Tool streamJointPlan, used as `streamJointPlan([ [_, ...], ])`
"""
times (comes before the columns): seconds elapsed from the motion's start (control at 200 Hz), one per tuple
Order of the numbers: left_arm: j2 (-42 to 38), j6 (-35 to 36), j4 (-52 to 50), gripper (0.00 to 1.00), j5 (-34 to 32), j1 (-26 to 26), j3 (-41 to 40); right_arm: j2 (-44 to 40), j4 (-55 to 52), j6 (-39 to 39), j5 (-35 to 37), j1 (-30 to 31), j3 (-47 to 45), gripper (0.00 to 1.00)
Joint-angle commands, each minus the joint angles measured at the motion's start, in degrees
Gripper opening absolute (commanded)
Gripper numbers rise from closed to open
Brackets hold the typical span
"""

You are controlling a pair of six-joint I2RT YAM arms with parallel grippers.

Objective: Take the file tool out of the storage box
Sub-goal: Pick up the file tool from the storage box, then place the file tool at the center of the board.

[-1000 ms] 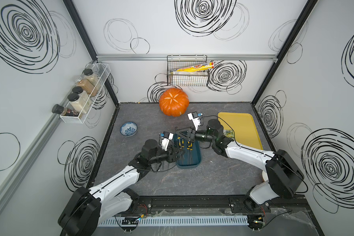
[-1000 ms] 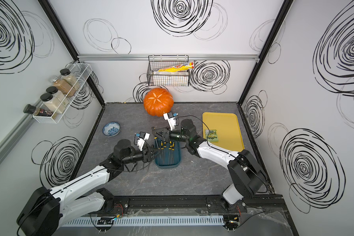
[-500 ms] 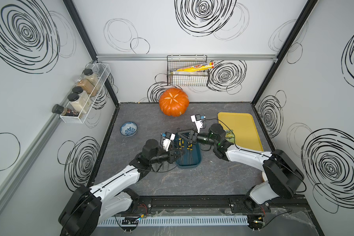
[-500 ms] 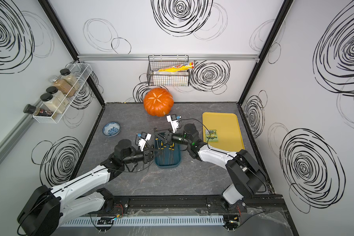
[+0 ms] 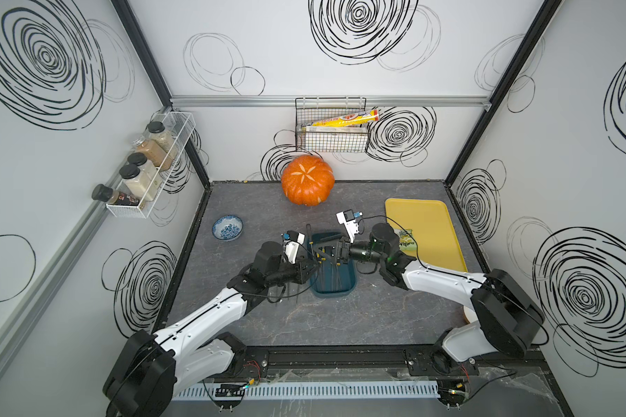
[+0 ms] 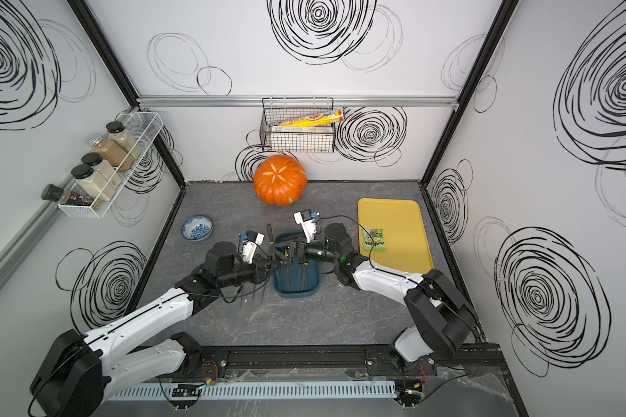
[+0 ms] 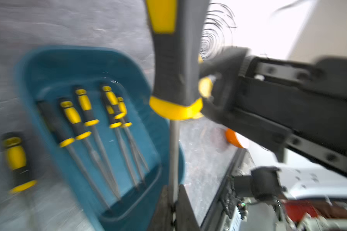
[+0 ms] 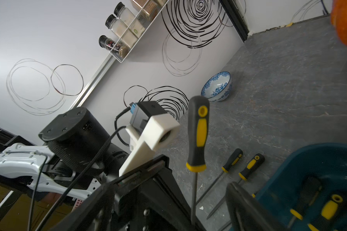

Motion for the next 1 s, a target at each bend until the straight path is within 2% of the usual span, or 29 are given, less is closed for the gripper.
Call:
streamJointPlan([
  [0.0,1.0,3.4,-19.4,0.00,-12.1,0.0,8.9,-6.0,-21.1,-15.5,8.5,-0.5,5.9,0.92],
  [0.09,3.8,3.8,-30.5,0.00,-16.5,0.0,13.8,-9.3,-31.3,-23.5,18.7,-0.5,6.9,0.92],
  [0.175,7.1,4.2,-38.0,0.00,-19.5,0.1,16.5,-12.2,-34.0,-25.1,25.1,-0.6,4.9,0.92],
  [0.295,12.2,5.0,-46.0,0.00,-21.5,1.3,18.7,-14.8,-33.6,-26.1,24.6,-0.5,2.2,0.93],
  [0.426,15.9,4.4,-50.3,0.00,-23.6,1.7,19.4,-15.6,-33.3,-26.7,28.3,-0.5,-0.2,0.93],
  [0.631,22.4,2.1,-57.4,0.00,-27.5,2.4,20.0,-16.2,-32.6,-27.2,27.9,-0.5,-1.7,0.93],
  [0.731,25.7,0.2,-61.8,0.00,-32.8,4.0,21.4,-16.2,-32.6,-27.4,28.3,-0.6,-1.9,0.93],
  [0.856,27.1,1.9,-61.3,0.00,-31.0,7.6,21.0,-16.1,-32.7,-27.7,28.1,-0.6,-1.9,0.93],
  [0.996,31.1,4.5,-60.1,0.00,-29.3,9.4,21.5,-16.4,-32.7,-27.6,28.1,-0.5,-2.1,0.93],
])
